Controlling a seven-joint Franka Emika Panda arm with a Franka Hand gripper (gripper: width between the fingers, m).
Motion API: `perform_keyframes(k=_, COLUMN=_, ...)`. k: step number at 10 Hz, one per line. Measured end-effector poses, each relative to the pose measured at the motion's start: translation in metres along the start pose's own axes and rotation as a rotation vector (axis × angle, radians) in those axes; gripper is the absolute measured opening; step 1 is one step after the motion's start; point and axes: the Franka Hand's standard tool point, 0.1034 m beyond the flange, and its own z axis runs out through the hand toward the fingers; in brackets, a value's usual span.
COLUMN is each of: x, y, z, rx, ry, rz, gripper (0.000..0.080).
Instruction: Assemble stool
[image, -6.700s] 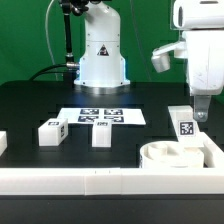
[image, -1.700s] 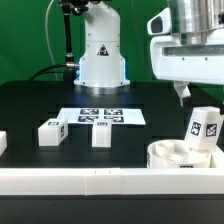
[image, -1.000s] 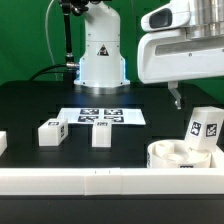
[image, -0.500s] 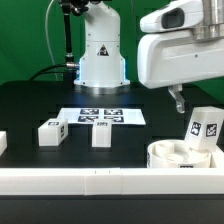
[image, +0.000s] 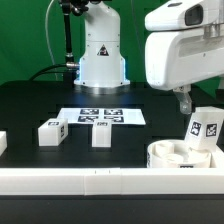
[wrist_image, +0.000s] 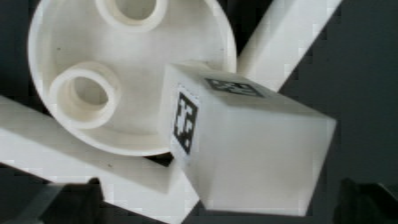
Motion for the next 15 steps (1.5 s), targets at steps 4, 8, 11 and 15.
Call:
perform_keyframes(k=4, x=-0.002, y=0.000, z=0.002, rx=-0.034, ry=-0.022, rz=-0.388, gripper=0.0649)
perform_keyframes(k=8, x=0.001, y=-0.006, z=0.002, rx=-0.051, ry=-0.056, rz=-0.668, gripper=0.0649)
perform_keyframes(k=11, x=-0.002, y=-0.007, z=0.007, rx=-0.049, ry=-0.078, rz=-0.838, gripper=0.0649)
perform_keyframes(k=15, x=-0.007, y=-0.008, z=0.013, rx=-0.041, ry=-0.097, rz=-1.056, gripper=0.0649)
